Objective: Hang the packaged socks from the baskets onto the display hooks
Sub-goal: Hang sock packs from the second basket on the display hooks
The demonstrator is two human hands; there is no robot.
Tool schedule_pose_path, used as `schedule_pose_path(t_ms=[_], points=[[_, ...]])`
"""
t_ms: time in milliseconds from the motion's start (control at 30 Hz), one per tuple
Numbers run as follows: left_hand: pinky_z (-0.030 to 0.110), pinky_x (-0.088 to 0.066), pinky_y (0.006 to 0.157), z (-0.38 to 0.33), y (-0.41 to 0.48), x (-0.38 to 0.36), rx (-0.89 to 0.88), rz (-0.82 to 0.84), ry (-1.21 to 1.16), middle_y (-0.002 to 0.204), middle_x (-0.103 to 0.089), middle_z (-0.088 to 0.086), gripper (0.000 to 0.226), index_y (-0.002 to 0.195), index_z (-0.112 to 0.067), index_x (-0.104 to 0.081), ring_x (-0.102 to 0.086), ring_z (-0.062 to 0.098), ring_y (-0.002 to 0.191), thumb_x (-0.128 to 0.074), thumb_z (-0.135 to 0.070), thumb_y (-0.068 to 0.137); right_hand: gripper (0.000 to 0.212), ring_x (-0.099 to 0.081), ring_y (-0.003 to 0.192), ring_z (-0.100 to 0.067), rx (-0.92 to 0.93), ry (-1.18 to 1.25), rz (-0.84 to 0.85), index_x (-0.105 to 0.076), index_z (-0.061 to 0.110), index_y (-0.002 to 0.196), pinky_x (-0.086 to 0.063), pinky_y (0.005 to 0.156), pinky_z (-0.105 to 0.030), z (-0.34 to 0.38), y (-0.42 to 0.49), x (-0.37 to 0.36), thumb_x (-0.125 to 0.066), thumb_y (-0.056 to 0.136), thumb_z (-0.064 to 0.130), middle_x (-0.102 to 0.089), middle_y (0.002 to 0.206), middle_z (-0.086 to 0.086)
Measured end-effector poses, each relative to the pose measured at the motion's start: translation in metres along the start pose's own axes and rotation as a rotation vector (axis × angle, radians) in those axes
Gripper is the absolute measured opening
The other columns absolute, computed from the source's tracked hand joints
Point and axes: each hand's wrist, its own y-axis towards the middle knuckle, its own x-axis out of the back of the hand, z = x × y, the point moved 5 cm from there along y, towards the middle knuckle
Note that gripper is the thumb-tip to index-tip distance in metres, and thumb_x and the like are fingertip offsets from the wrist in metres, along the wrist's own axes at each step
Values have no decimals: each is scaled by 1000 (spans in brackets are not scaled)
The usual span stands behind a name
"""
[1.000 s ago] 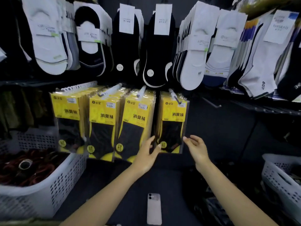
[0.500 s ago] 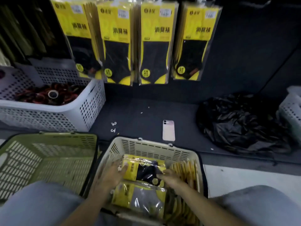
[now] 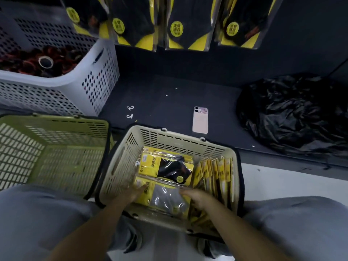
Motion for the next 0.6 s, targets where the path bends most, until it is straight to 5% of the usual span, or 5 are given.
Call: schedule_pose_path(t_ms=[100, 300, 467, 600], points=[[39, -20, 113, 0, 8, -6, -1, 51, 12, 157, -18, 10, 71, 149, -13, -20, -23, 27, 142, -33, -57, 95, 47, -40, 132, -29, -4, 51, -52, -48, 17, 135, -36, 94, -32, -3, 8, -2, -59, 93, 35, -42, 145, -12], [39, -19, 115, 11, 24, -8, 24, 50, -89, 157, -17, 9, 77, 150, -13, -18, -22, 27, 143, -41, -58, 92, 49, -59, 113, -27, 142, 125, -253, -54, 4, 127, -51, 91, -34, -12, 21, -13, -73, 82, 11, -60, 126, -15], [39, -23, 113, 12, 31, -11, 47, -16, -170, 155, -24, 11, 79, 148, -11, -24, -26, 28, 141, -43, -61, 90, 63, -58, 114, -25, 226, 281, -134, -51, 14, 129, -50, 97, -42, -6, 9, -17, -80, 74, 25, -60, 126, -8], [38, -29, 108, 6, 30, -11, 54, -78, -309, 151, -33, 13, 71, 144, -11, -34, -34, 30, 137, -50, -54, 90, 30, -64, 96, -15, 286, 274, -84, -62, 27, 102, -52, 79, -30, 12, -15, -15, -78, 76, 30, -67, 110, -1]])
